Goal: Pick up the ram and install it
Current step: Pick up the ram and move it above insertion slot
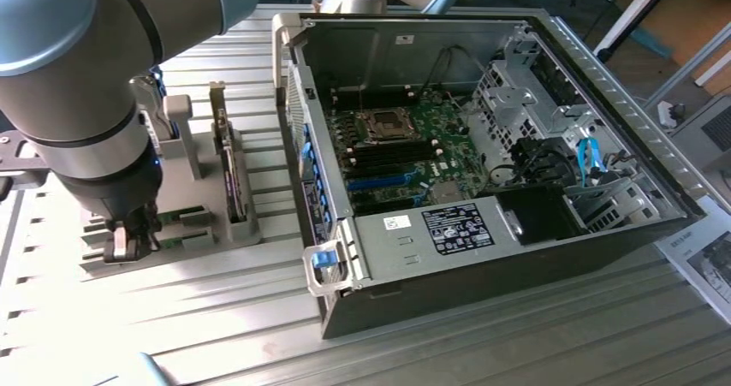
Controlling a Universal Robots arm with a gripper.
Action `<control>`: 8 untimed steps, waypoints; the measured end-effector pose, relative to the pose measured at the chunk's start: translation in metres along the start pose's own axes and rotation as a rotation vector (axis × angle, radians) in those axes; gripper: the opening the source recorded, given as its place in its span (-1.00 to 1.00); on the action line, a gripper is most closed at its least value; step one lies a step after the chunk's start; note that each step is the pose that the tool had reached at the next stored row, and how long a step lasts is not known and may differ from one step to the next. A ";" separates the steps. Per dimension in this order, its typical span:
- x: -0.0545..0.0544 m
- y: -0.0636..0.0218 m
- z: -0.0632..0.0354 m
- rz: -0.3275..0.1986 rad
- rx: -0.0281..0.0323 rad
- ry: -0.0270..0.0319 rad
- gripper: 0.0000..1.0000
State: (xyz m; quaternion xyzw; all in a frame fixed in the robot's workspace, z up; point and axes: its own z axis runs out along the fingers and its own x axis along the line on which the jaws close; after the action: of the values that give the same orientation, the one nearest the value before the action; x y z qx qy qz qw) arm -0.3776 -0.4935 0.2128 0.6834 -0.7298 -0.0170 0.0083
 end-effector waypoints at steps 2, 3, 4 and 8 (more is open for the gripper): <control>0.000 -0.0013 -0.0001 0.000 -0.0001 0.0001 -0.37; 0.000 -0.0021 -0.0002 0.000 -0.0001 0.0002 -0.37; 0.000 -0.0029 -0.0002 0.000 -0.0002 0.0002 -0.37; 0.000 -0.0076 -0.0004 0.000 -0.0001 0.0001 -0.37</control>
State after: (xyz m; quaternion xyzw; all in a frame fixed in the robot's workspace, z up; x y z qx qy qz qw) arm -0.3700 -0.4935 0.2129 0.6835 -0.7297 -0.0170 0.0083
